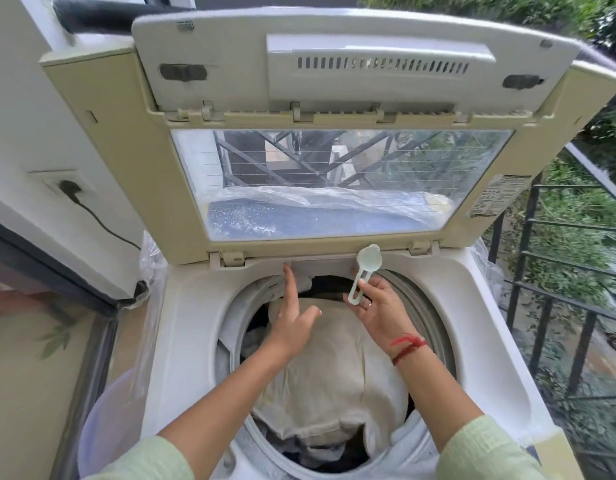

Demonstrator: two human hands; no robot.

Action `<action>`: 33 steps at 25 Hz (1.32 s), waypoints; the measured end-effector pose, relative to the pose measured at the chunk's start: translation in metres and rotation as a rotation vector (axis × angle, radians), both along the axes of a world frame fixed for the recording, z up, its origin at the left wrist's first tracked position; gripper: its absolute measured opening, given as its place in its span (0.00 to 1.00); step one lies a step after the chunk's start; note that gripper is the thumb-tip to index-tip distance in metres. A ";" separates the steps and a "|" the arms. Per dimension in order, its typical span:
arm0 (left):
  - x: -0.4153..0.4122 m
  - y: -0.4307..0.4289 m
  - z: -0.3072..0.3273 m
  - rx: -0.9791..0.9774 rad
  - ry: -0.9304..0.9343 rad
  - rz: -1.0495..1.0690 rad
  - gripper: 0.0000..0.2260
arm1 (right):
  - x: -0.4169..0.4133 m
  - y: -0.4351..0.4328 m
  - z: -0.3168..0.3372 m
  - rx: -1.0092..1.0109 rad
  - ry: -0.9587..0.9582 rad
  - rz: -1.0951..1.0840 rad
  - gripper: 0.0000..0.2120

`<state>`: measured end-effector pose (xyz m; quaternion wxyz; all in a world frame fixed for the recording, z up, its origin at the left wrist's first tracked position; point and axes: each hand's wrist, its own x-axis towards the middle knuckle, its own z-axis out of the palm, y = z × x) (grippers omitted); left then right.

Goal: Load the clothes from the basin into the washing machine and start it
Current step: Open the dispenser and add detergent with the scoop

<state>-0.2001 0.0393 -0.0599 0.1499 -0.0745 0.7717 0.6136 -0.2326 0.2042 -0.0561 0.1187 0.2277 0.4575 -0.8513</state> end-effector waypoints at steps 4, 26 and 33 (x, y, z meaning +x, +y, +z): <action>0.018 -0.027 0.004 -0.225 0.050 0.087 0.32 | 0.024 0.003 0.004 0.728 0.174 0.147 0.06; 0.368 -0.080 0.056 -0.186 0.215 0.841 0.10 | 0.249 -0.067 0.077 0.429 0.497 0.849 0.04; 0.562 -0.067 0.037 -0.312 0.083 1.276 0.13 | 0.358 -0.128 0.066 0.338 0.551 1.392 0.05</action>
